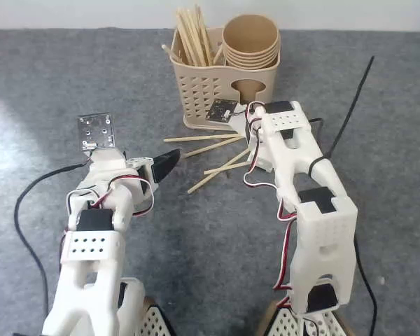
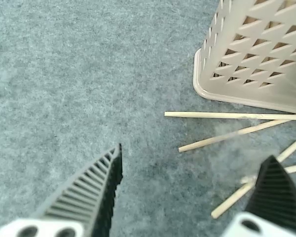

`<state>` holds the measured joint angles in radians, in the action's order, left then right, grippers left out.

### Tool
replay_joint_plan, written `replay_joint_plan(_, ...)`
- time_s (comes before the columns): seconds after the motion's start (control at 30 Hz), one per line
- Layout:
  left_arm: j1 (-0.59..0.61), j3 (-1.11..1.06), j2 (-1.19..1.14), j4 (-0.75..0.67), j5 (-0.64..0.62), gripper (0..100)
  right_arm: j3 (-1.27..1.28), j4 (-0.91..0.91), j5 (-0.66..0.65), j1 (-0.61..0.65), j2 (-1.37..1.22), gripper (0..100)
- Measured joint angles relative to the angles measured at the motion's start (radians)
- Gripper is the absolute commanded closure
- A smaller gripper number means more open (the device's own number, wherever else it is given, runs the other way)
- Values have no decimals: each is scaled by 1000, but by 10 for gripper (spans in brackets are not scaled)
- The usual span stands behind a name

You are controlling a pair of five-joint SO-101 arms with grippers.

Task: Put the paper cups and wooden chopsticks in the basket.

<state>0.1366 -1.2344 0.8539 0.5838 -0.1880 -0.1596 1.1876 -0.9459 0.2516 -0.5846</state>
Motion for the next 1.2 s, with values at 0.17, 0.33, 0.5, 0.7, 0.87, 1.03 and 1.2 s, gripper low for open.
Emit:
replay_joint_plan(0.17, 2, 0, 0, 0, 0, 596, -9, -2, 12, -12, -2, 992)
replay_joint_plan(0.33, 0, 0, 0, 0, 0, 596, -9, 6, 44, -12, -2, 991)
replay_joint_plan(0.5, 2, 0, 0, 0, 0, 596, -8, 130, 55, -9, 89, 991)
replay_joint_plan(0.7, 0, 0, 0, 0, 0, 596, -8, 265, 124, 31, 358, 991)
replay_joint_plan(0.87, 2, -18, 0, -31, 0, 596, -8, 347, 160, 100, 608, 991)
replay_joint_plan(1.03, 2, -21, 0, -37, 0, 596, -8, 347, 245, 206, 835, 991)
replay_joint_plan(1.2, 2, -21, 0, -37, 0, 596, -8, 137, 465, 244, 953, 991)
